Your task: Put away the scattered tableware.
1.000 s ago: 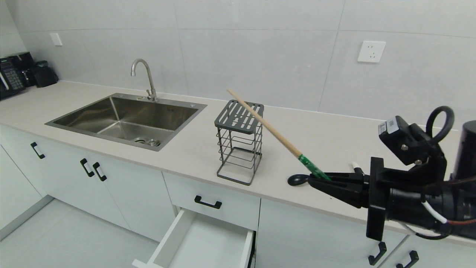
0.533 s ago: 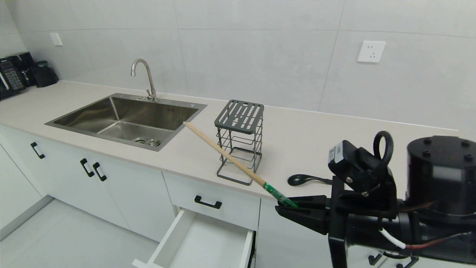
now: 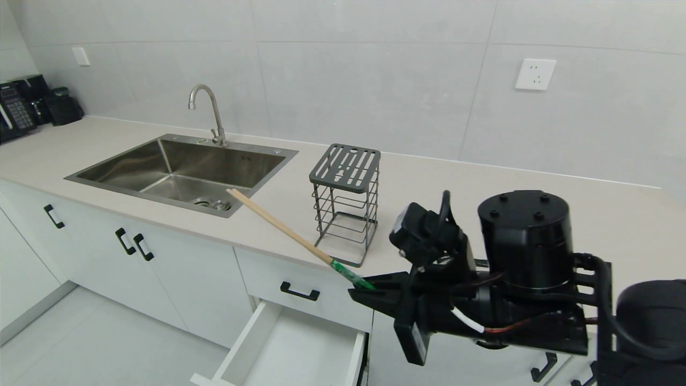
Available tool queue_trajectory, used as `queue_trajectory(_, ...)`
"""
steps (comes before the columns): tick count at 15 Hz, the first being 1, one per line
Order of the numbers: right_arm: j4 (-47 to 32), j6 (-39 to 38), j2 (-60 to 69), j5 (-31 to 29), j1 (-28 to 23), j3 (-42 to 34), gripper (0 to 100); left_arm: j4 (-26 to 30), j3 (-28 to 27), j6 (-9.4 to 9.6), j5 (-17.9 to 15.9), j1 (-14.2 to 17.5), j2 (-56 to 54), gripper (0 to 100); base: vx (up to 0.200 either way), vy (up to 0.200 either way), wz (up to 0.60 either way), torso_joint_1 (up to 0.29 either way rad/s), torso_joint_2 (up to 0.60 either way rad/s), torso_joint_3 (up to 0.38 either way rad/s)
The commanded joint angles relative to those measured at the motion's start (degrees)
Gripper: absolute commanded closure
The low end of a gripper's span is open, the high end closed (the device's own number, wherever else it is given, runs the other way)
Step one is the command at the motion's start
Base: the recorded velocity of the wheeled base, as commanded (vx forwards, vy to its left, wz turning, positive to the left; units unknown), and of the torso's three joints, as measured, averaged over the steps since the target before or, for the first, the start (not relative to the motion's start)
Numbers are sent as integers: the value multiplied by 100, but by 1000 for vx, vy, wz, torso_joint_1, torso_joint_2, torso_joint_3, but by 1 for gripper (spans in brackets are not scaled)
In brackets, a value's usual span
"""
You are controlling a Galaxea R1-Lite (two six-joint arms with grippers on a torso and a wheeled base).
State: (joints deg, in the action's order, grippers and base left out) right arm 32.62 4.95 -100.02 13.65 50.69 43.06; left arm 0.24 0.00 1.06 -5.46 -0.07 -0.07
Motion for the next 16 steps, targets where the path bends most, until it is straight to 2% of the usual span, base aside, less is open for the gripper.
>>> queue_trajectory(1, -10, -20, -474, -91, 169, 247, 100, 2, 0, -1, 1, -1, 7, 0, 0, 0, 0, 0, 0, 0)
queue_trajectory(4, -1, -108, -887, -126, 459, 229, 100, 2, 0, -1, 1, -1, 7, 0, 0, 0, 0, 0, 0, 0)
queue_trajectory(10, -89, 32, -1388, -126, 495, 827, 100, 2, 0, -1, 1, -1, 7, 0, 0, 0, 0, 0, 0, 0)
queue_trajectory(13, -274, 41, -1485, -117, 539, 880, 100, 2, 0, -1, 1, 7, 7, 0, 0, 0, 0, 0, 0, 0)
queue_trajectory(16, -265, -20, -1529, -109, 530, 977, 100, 2, 0, -1, 1, -1, 7, 0, 0, 0, 0, -178, 360, 165)
